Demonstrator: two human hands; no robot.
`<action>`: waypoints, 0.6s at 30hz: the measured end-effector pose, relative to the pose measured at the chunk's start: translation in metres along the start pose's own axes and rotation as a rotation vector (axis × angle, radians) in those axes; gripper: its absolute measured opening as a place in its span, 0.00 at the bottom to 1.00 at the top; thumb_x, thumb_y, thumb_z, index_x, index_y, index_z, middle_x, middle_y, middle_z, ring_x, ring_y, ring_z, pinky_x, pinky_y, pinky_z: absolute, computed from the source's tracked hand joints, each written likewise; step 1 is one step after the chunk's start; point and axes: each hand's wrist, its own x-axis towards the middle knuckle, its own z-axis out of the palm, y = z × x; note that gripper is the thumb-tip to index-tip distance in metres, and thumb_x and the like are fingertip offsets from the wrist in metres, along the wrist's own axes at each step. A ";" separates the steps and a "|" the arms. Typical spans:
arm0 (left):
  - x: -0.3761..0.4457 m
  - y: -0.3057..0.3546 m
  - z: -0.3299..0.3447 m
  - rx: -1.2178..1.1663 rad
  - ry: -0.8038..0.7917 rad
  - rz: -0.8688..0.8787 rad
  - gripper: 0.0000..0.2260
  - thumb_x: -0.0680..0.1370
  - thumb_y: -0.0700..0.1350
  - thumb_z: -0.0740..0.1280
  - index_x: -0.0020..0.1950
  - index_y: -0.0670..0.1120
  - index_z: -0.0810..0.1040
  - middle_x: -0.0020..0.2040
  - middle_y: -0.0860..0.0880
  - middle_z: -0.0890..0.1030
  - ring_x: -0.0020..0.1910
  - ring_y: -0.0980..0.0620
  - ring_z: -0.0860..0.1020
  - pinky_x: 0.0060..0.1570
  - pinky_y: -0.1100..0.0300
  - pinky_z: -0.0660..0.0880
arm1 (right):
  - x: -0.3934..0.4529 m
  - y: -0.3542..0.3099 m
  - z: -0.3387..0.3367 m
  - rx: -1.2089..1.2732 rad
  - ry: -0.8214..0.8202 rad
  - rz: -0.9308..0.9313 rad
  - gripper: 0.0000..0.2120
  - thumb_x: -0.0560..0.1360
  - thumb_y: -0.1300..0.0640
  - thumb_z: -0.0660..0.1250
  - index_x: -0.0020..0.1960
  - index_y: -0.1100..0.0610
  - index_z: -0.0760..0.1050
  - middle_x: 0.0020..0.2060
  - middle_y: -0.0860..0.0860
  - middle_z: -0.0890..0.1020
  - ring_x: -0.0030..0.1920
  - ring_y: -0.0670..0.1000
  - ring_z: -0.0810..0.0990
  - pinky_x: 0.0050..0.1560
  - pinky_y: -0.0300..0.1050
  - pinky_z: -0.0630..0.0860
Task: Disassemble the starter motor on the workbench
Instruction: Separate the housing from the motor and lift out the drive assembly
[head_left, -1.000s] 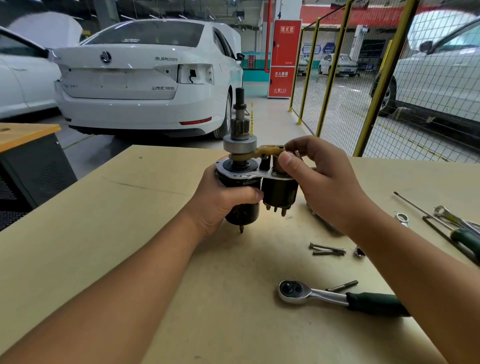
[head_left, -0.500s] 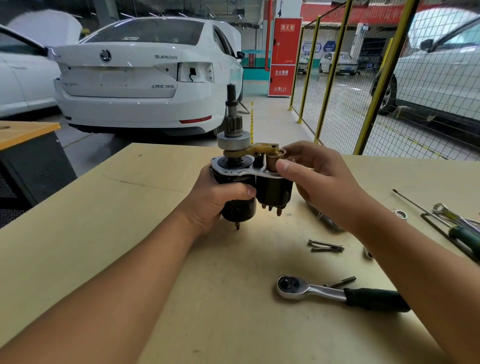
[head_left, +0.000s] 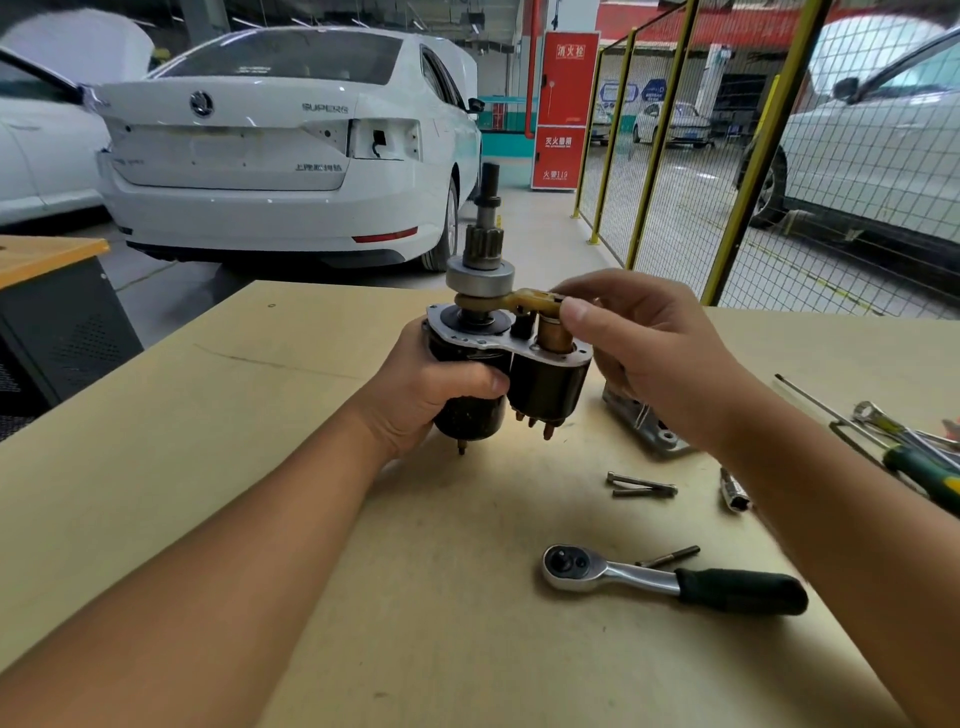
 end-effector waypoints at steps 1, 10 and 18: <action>0.000 0.001 -0.001 0.011 -0.015 -0.004 0.23 0.64 0.42 0.74 0.58 0.36 0.80 0.52 0.34 0.81 0.56 0.33 0.78 0.61 0.39 0.74 | 0.000 0.000 0.000 0.016 -0.011 0.014 0.07 0.79 0.57 0.69 0.56 0.57 0.83 0.33 0.46 0.78 0.28 0.50 0.64 0.27 0.43 0.59; -0.004 0.010 -0.022 0.302 -0.007 -0.012 0.20 0.61 0.32 0.74 0.50 0.45 0.81 0.43 0.53 0.85 0.43 0.56 0.82 0.46 0.63 0.78 | -0.012 0.015 -0.001 -0.137 -0.148 0.068 0.15 0.68 0.51 0.80 0.47 0.60 0.82 0.43 0.53 0.85 0.39 0.58 0.84 0.43 0.58 0.82; -0.004 0.016 -0.033 0.485 -0.079 -0.112 0.22 0.62 0.36 0.75 0.53 0.52 0.83 0.44 0.47 0.83 0.43 0.54 0.81 0.43 0.59 0.78 | -0.006 0.023 -0.005 -0.329 -0.216 0.102 0.18 0.65 0.42 0.79 0.50 0.50 0.86 0.46 0.47 0.86 0.48 0.46 0.84 0.48 0.48 0.80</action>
